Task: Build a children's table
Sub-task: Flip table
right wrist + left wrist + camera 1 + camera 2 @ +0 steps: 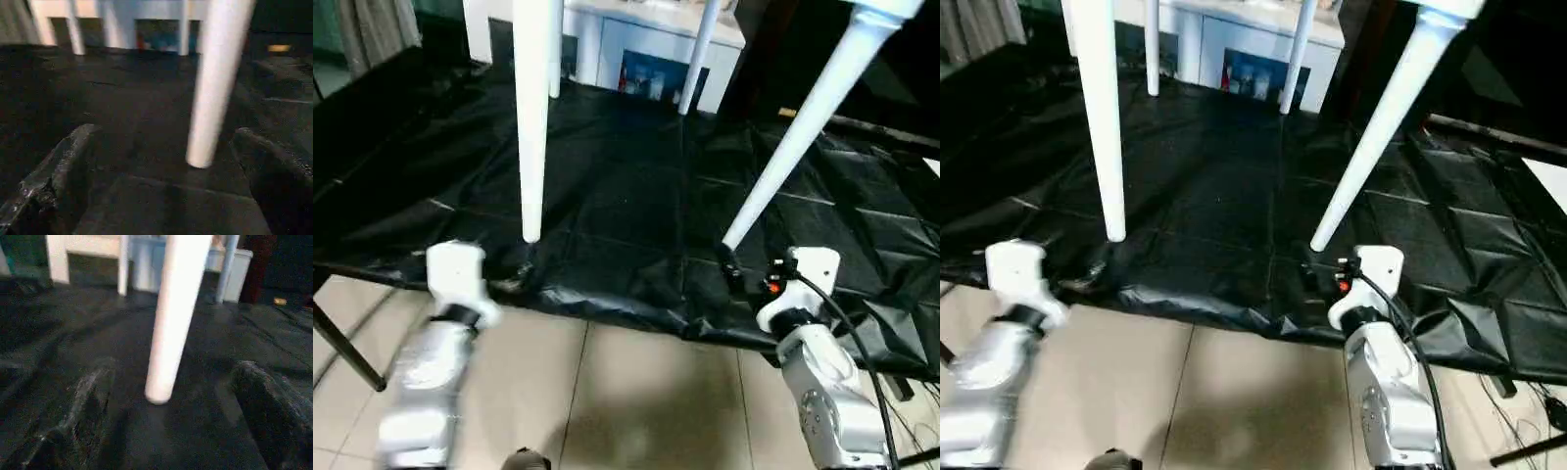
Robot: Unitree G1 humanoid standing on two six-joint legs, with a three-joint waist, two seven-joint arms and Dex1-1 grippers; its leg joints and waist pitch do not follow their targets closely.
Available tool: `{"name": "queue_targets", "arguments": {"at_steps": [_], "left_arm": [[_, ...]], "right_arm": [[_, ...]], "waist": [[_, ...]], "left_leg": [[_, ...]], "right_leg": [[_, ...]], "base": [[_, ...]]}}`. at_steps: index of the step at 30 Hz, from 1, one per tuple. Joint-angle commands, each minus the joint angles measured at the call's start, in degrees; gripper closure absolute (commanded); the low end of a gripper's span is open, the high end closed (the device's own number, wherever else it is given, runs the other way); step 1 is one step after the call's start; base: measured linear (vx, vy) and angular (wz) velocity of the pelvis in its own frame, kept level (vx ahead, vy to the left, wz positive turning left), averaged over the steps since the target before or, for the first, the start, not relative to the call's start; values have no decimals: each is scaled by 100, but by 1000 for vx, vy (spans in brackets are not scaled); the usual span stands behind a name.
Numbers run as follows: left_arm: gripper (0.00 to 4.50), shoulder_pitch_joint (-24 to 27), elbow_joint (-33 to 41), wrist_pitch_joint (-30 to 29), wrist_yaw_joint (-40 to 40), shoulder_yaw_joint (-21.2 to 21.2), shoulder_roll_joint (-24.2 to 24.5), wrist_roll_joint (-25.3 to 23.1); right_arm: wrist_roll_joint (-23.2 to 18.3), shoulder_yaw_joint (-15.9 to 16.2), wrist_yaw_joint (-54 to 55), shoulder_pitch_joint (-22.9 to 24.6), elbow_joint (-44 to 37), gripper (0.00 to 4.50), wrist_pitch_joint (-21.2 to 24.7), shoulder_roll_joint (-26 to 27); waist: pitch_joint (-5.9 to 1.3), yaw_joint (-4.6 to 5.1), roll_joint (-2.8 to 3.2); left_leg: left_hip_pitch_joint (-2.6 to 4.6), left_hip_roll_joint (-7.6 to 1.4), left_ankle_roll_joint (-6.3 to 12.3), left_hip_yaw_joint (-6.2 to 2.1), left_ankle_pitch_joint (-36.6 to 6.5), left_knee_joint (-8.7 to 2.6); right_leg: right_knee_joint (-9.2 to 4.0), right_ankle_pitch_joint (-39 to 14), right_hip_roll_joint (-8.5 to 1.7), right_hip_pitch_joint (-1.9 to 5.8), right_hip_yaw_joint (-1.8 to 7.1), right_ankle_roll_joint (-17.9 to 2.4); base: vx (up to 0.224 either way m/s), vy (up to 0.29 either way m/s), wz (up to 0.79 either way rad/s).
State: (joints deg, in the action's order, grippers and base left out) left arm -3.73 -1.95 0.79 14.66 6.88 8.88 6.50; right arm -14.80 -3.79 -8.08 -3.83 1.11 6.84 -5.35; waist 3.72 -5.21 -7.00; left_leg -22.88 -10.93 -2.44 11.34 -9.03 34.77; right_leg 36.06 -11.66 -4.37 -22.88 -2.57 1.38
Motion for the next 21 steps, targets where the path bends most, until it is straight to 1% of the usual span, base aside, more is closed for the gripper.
{"name": "queue_targets", "arguments": {"at_steps": [1,2,3,4,5,6,7,8,9,10,11,12,14,15,16,17,18,19,20,21], "left_arm": [[27,43,167,-9,-136,-159,-65,-117],[27,129,389,-44,-213,-228,-122,-192],[27,157,464,-6,-215,-261,-141,-211],[27,166,477,17,-209,-269,-142,-217],[27,201,490,94,-204,-275,-150,-211],[27,226,485,131,-200,-263,-153,-189],[27,248,504,78,-202,-261,-168,-164],[27,267,521,41,-212,-263,-180,-156],[27,317,561,52,-204,-293,-202,-156],[27,333,573,72,-191,-307,-207,-154],[27,404,620,200,-138,-370,-195,-173],[27,433,643,291,-106,-412,-174,-208],[27,455,662,336,-71,-456,-157,-234],[27,479,682,379,-28,-498,-137,-258],[27,493,688,404,5,-520,-122,-264],[27,564,734,484,105,-577,-62,-287],[27,568,738,487,106,-578,-60,-291],[27,583,753,492,99,-577,-55,-305],[27,607,804,513,109,-569,-63,-273],[27,617,833,516,92,-559,-72,-264]], "right_arm": [[109,-34,-62,174,-163,0,-84,-123],[-13,100,-390,382,-398,0,-85,-213],[-175,86,-442,474,-551,0,16,-168],[-231,75,-444,503,-598,0,54,-139],[-228,122,-436,620,-731,0,128,-118],[-139,180,-421,682,-778,0,128,-131],[-41,197,-346,710,-776,0,84,-119],[51,212,-281,735,-773,0,41,-112],[316,249,-125,797,-720,0,-134,-120],[400,262,-81,815,-699,0,-190,-126],[684,355,20,893,-664,0,-287,-170],[720,401,0,916,-680,0,-256,-184],[728,432,-21,927,-707,0,-248,-183],[754,469,-51,946,-740,0,-273,-188],[802,485,-32,951,-732,0,-318,-188],[919,511,54,976,-693,0,-424,-158],[919,509,59,977,-690,0,-425,-154],[909,491,80,979,-679,0,-419,-136],[743,405,27,958,-646,0,-377,-100],[598,341,-28,953,-632,0,-386,-55]], "waist": [[-279,23,126],[-282,23,114],[-279,28,94],[-289,24,102],[-308,40,96],[-317,34,62],[-314,41,74],[-309,51,74],[-306,50,79],[-301,45,104],[-293,48,107],[-293,51,96],[-300,52,101],[-294,48,110],[-291,48,110],[-288,48,101],[-287,50,95],[-290,48,99],[-288,50,79],[-287,49,67]], "left_leg": [[272,-249,-611,-240,-3274,-512],[251,-259,-596,-257,-3268,-519],[214,-269,-573,-271,-3220,-538],[203,-271,-544,-274,-3144,-549],[181,-266,-507,-277,-3000,-567],[154,-265,-479,-269,-2832,-569],[150,-263,-478,-266,-2799,-575],[160,-263,-493,-259,-2820,-574],[192,-264,-515,-251,-2902,-566],[205,-268,-545,-254,-2950,-569],[236,-261,-565,-244,-3091,-560],[252,-252,-561,-242,-3205,-558],[258,-257,-542,-256,-3263,-577],[278,-260,-543,-254,-3336,-578],[284,-263,-544,-252,-3372,-579],[271,-261,-541,-254,-3372,-583],[260,-260,-536,-252,-3348,-588],[265,-260,-538,-250,-3349,-589],[280,-257,-531,-243,-3393,-579],[269,-256,-516,-250,-3406,-581]], "right_leg": [[-681,-2851,-396,-26,221,-312],[-700,-3008,-411,-4,217,-258],[-703,-2994,-408,34,208,-230],[-688,-2893,-411,46,211,-221],[-658,-2647,-388,61,202,-244],[-634,-2444,-379,77,200,-258],[-628,-2388,-375,75,201,-264],[-628,-2384,-376,58,203,-274],[-639,-2399,-370,25,209,-285],[-646,-2411,-371,9,212,-290],[-672,-2450,-360,-17,216,-292],[-694,-2510,-354,-15,212,-279],[-687,-2449,-343,-2,206,-274],[-689,-2392,-334,-22,206,-288],[-689,-2372,-333,-29,209,-299],[-693,-2347,-337,-21,211,-310],[-687,-2353,-344,-16,217,-304],[-684,-2345,-341,-16,218,-300],[-685,-2354,-335,-29,218,-304],[-682,-2413,-352,-17,215,-311]], "base": [[0,0,0],[0,0,0],[0,0,0],[0,0,0],[0,0,0],[0,0,0],[0,0,0],[0,0,0],[0,0,0],[0,0,0],[0,0,0],[0,0,0],[0,0,0],[0,0,0],[0,0,0],[0,0,0],[0,0,0],[0,0,0],[0,0,0],[0,0,0]]}}
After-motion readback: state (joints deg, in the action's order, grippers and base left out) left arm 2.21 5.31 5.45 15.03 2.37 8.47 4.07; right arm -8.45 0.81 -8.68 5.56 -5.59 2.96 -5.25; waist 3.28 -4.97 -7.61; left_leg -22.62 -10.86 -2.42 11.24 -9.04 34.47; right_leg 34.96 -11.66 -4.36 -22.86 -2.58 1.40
